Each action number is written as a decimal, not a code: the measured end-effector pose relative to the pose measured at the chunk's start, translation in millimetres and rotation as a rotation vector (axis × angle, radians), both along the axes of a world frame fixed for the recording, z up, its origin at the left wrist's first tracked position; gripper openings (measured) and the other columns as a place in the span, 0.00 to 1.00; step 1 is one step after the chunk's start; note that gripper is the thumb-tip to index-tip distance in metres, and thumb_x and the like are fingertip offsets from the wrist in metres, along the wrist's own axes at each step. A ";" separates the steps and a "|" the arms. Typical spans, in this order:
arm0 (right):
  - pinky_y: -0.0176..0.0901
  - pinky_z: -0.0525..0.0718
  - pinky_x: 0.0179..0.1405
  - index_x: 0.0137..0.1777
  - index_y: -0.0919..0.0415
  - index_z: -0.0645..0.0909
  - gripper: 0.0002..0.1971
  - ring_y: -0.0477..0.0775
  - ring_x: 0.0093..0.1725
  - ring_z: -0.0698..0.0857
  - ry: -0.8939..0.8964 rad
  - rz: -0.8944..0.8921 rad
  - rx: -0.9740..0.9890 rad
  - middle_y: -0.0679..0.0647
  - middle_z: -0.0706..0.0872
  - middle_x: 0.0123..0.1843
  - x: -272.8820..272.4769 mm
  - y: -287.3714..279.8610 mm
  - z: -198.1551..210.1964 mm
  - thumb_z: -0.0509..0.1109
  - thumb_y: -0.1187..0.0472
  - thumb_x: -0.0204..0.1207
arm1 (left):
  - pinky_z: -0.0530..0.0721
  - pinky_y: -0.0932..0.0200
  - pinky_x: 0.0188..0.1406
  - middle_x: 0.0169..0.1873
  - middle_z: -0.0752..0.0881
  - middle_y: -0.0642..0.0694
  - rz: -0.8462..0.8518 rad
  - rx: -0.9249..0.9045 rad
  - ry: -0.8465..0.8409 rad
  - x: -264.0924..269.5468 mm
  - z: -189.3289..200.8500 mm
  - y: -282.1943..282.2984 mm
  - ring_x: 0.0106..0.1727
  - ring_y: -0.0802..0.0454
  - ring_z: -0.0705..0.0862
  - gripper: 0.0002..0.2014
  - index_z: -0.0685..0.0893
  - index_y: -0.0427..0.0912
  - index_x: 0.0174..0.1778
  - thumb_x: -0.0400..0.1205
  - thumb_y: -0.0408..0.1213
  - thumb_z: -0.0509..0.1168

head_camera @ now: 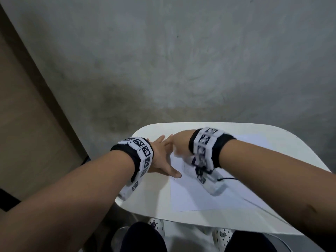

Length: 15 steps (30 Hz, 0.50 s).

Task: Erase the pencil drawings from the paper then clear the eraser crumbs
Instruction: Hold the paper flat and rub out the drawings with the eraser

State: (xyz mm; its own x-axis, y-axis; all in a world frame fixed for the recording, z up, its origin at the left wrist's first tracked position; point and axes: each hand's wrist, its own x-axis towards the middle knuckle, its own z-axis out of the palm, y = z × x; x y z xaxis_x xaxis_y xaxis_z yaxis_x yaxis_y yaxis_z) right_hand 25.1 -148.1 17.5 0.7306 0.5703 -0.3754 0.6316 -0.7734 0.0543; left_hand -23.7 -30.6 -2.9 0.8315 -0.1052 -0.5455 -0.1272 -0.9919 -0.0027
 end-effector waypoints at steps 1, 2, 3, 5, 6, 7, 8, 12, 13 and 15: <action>0.47 0.81 0.56 0.66 0.60 0.80 0.18 0.61 0.62 0.84 0.014 -0.044 0.018 0.58 0.83 0.65 7.3 -6.4 2.2 0.69 0.59 0.77 | 0.43 0.29 0.82 0.84 0.30 0.57 -0.032 0.013 -0.003 2.3 -3.2 2.5 0.85 0.47 0.32 0.60 0.34 0.54 0.86 0.71 0.74 0.65; 0.46 0.83 0.54 0.59 0.61 0.83 0.14 0.60 0.55 0.85 -0.011 -0.060 0.033 0.58 0.86 0.60 16.3 -14.0 1.4 0.70 0.60 0.75 | 0.43 0.29 0.81 0.84 0.29 0.56 -0.043 -0.007 -0.009 4.6 -5.5 3.9 0.85 0.49 0.31 0.62 0.31 0.53 0.85 0.70 0.75 0.65; 0.43 0.84 0.47 0.49 0.61 0.84 0.07 0.59 0.46 0.85 -0.019 -0.124 0.066 0.58 0.88 0.53 24.6 -24.4 5.7 0.69 0.61 0.73 | 0.42 0.29 0.82 0.84 0.29 0.56 -0.027 -0.010 -0.004 6.3 -9.4 6.3 0.85 0.50 0.31 0.63 0.30 0.53 0.85 0.70 0.75 0.65; 0.35 0.78 0.29 0.38 0.61 0.79 0.06 0.55 0.32 0.79 0.097 -0.301 0.235 0.56 0.84 0.36 40.2 -52.3 10.8 0.67 0.62 0.77 | 0.41 0.30 0.82 0.83 0.28 0.56 -0.020 -0.014 -0.009 6.0 -9.2 6.2 0.85 0.51 0.31 0.63 0.30 0.52 0.85 0.70 0.74 0.66; 0.32 0.74 0.22 0.38 0.60 0.78 0.09 0.54 0.27 0.76 0.194 -0.399 0.369 0.56 0.81 0.31 41.8 -65.7 13.4 0.65 0.61 0.80 | 0.41 0.30 0.82 0.83 0.28 0.56 -0.029 -0.015 -0.014 6.7 -10.3 6.6 0.85 0.51 0.31 0.63 0.29 0.52 0.85 0.70 0.74 0.66; 0.30 0.71 0.17 0.37 0.60 0.77 0.12 0.52 0.23 0.73 0.279 -0.483 0.470 0.55 0.78 0.28 43.4 -80.8 14.7 0.63 0.60 0.83 | 0.41 0.31 0.82 0.83 0.28 0.56 -0.038 -0.012 -0.006 6.2 -9.5 5.8 0.85 0.51 0.30 0.62 0.29 0.52 0.84 0.70 0.74 0.66; 0.29 0.68 0.15 0.37 0.61 0.77 0.14 0.50 0.20 0.71 0.359 -0.547 0.534 0.56 0.76 0.27 45.4 -97.6 15.5 0.61 0.59 0.85 | 0.41 0.31 0.82 0.83 0.28 0.56 -0.032 -0.027 -0.013 4.9 -8.0 4.9 0.85 0.51 0.30 0.62 0.29 0.52 0.84 0.70 0.74 0.66; 0.33 0.70 0.20 0.45 0.66 0.77 0.13 0.52 0.19 0.72 0.473 -0.561 0.374 0.62 0.77 0.29 52.1 -136.7 6.3 0.58 0.59 0.85 | 0.41 0.32 0.82 0.84 0.28 0.56 -0.035 -0.008 -0.014 5.7 -7.0 4.5 0.85 0.51 0.31 0.63 0.29 0.52 0.84 0.70 0.75 0.65; 0.34 0.70 0.20 0.46 0.68 0.77 0.12 0.54 0.22 0.73 0.459 -0.558 0.368 0.64 0.77 0.32 51.1 -138.9 3.4 0.58 0.59 0.85 | 0.40 0.32 0.82 0.84 0.29 0.55 -0.038 0.016 -0.018 5.9 -6.5 4.5 0.85 0.51 0.32 0.63 0.29 0.52 0.84 0.69 0.76 0.64; 0.34 0.71 0.20 0.42 0.69 0.77 0.14 0.56 0.26 0.73 0.411 -0.540 0.388 0.66 0.78 0.34 46.8 -139.4 0.6 0.59 0.60 0.84 | 0.37 0.33 0.82 0.85 0.32 0.54 -0.052 0.087 -0.038 7.4 -2.7 0.3 0.86 0.51 0.34 0.63 0.32 0.51 0.85 0.68 0.78 0.62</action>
State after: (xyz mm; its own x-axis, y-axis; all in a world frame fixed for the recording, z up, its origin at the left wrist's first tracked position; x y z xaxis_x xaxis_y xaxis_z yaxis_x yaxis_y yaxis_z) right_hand 71.9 -287.5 18.1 0.7900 0.3209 -0.5225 0.0729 -0.8952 -0.4396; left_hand -16.3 -30.3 -5.7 0.8461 -0.1028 -0.5229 -0.1770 -0.9797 -0.0938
